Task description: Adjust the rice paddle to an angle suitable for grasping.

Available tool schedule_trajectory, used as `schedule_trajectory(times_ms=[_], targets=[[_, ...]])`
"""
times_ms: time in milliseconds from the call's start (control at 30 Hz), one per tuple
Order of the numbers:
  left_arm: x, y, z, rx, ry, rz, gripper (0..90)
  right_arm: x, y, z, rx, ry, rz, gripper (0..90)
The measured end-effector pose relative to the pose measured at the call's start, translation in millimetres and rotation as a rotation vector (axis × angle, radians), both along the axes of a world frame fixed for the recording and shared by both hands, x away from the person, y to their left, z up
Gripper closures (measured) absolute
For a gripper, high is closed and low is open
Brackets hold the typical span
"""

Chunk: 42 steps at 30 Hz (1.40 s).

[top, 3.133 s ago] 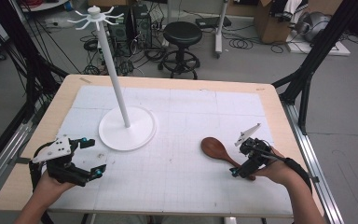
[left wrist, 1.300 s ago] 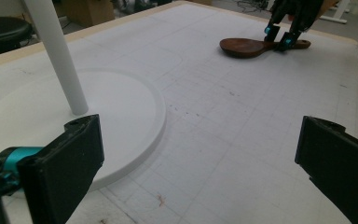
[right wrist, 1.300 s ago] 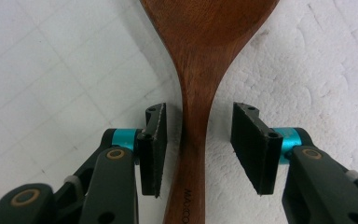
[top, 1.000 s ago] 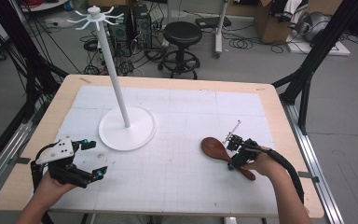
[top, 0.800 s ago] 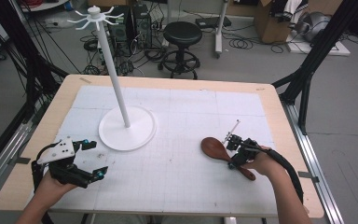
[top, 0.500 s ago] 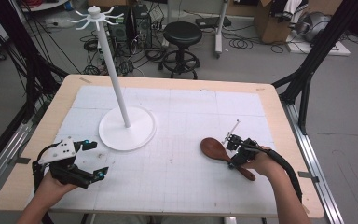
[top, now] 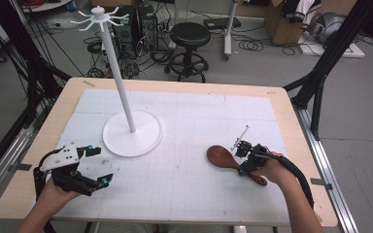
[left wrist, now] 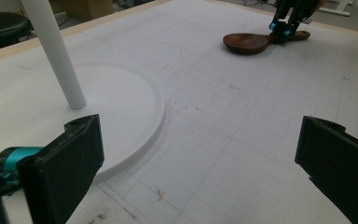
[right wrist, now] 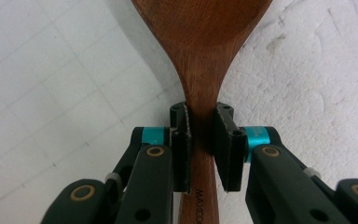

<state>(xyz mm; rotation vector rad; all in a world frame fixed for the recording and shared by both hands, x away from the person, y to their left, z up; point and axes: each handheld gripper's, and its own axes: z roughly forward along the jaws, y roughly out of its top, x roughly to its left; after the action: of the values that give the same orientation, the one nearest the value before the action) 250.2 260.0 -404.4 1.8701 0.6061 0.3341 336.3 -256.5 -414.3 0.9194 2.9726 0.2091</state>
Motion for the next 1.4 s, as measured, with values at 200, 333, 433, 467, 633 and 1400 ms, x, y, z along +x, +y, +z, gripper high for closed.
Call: schedule_trajectory(times_ms=[200,333,433,467,633,1400], targets=[[0.1,0.0,-0.2,0.001,0.003,0.003,1.7,-1.0,-0.1,0.5,-0.002,-0.004,0.000,78.8],[0.0,0.2,-0.3,0.000,0.002,0.005,1.7,-0.2,-1.4,0.3,0.009,-0.003,0.005,78.8],[0.5,0.4,-0.5,0.001,0.002,0.003,1.7,-0.7,-1.4,1.3,0.007,0.001,0.007,78.9],[0.5,0.2,-0.6,-0.001,0.003,0.004,1.7,-1.3,-0.9,0.8,0.015,-0.007,0.008,78.9],[1.2,0.1,-1.0,-0.002,0.003,0.005,1.7,-4.4,1.1,5.3,0.033,-0.029,0.044,78.9],[0.5,0.8,-0.2,-0.008,0.000,0.000,1.7,-27.3,56.8,36.6,0.036,-0.079,0.268,78.9]])
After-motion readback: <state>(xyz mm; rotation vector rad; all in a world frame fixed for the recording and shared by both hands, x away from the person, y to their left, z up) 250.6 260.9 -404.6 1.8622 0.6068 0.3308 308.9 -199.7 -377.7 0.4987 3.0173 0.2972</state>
